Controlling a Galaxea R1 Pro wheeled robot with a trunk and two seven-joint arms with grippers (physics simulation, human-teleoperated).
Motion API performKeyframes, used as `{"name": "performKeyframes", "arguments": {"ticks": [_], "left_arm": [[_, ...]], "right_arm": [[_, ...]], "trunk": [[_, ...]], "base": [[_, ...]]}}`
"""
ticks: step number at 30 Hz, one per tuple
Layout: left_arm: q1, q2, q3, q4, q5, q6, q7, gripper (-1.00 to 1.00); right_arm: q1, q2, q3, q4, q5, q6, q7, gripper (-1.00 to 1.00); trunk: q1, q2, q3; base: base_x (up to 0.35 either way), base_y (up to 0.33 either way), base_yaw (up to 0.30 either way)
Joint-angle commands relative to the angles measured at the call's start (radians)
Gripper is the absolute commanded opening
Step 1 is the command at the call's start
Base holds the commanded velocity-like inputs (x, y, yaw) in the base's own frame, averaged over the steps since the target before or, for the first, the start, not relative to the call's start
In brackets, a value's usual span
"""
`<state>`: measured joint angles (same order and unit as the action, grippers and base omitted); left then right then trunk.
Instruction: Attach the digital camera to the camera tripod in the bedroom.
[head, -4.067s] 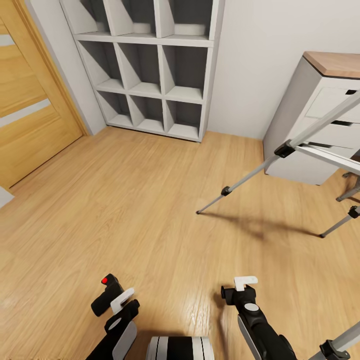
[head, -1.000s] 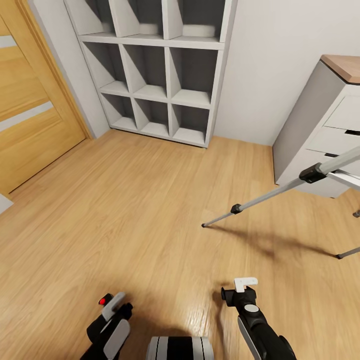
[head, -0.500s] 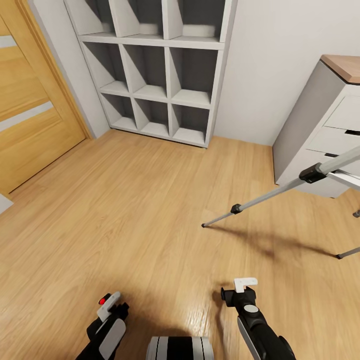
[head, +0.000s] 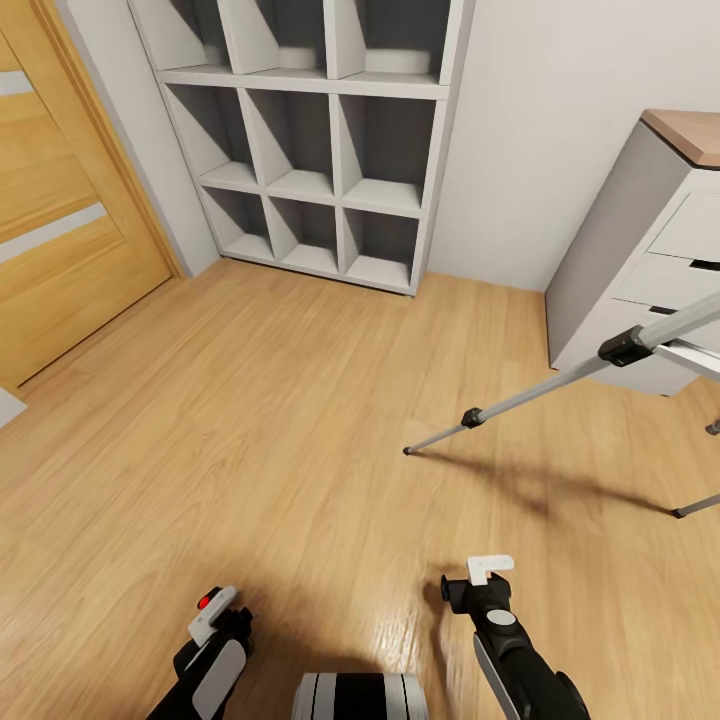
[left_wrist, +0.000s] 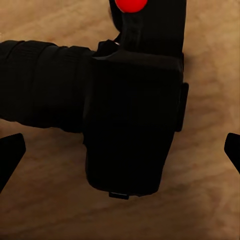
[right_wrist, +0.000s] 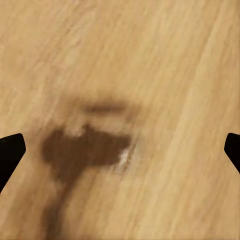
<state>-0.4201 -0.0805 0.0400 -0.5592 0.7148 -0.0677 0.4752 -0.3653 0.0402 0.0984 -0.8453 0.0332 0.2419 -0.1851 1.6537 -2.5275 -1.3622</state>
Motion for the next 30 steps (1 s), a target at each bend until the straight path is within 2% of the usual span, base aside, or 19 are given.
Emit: {"name": "performKeyframes", "arguments": {"ticks": [1, 21, 30], "left_arm": [[0.0, -0.001, 0.001, -0.001, 0.011, -0.006, 0.0, 1.0], [0.0, -0.001, -0.001, 0.007, 0.013, -0.003, 0.002, 1.0], [0.0, -0.005, -0.015, 0.02, 0.014, -0.004, 0.008, 1.0]], "right_arm": [[-0.001, 0.0, 0.003, -0.002, 0.004, 0.007, -0.006, 1.0], [0.0, -0.002, 0.001, -0.002, 0.003, 0.007, -0.005, 1.0], [0.0, -0.001, 0.001, -0.002, 0.004, 0.007, -0.006, 1.0]], "trunk": [[0.0, 0.0, -0.001], [0.0, 0.0, -0.001], [0.0, 0.0, -0.001]], "base": [[0.0, 0.0, 0.0], [0.0, 0.0, 0.0], [0.0, 0.0, 0.0]]}}
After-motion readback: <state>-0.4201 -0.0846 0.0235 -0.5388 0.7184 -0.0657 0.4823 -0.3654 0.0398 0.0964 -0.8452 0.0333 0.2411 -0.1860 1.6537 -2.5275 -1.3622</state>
